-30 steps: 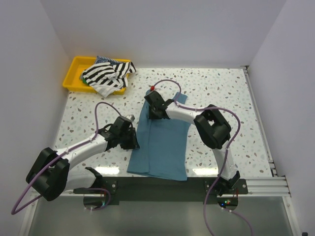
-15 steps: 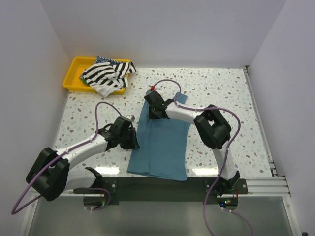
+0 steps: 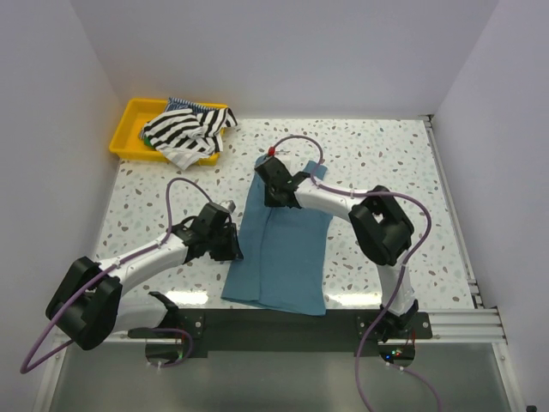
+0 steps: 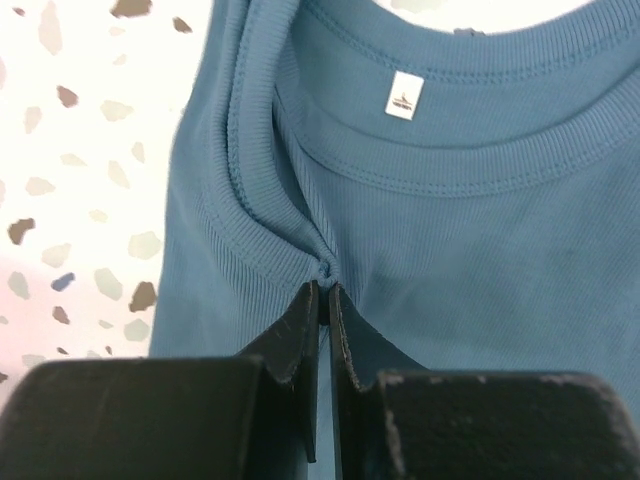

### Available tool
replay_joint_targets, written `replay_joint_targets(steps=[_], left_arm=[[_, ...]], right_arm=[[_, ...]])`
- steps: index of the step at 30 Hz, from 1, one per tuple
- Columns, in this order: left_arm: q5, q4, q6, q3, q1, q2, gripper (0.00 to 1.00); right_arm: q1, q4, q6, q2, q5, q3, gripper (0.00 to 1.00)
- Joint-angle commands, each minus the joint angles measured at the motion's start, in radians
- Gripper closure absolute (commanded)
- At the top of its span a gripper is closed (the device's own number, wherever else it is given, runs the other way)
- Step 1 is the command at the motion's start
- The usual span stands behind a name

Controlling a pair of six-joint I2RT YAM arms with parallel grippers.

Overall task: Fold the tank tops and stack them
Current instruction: Fold the tank top

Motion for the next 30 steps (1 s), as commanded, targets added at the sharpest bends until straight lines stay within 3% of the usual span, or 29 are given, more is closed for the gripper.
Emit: replay_joint_targets(steps=[1, 10, 16, 20, 30], left_arm=[[0.015, 0.033, 0.02, -0.013, 0.003, 0.003, 0.74], [0.013, 0.023, 0.018, -0.013, 0.003, -0.002, 0.75], [0.005, 0.009, 0.016, -0.016, 0.003, -0.004, 0.75], [0.001, 0.001, 0.015, -0.019, 0.003, -0.004, 0.75], [-0.014, -0.028, 0.018, -0.024, 0.011, -0.004, 0.74]], right_arm=[[0.003, -0.009, 0.015, -0.062, 0.041, -0.037, 1.0], [0.004, 0.036, 0.005, -0.037, 0.0, -0.034, 0.76], [0.006, 0.019, -0.001, -0.008, -0.008, 0.01, 0.79], [0.004, 0.027, -0.018, 0.015, -0.013, 0.039, 0.65], [-0.016, -0.022, -0.07, 0.145, 0.007, 0.171, 0.59]])
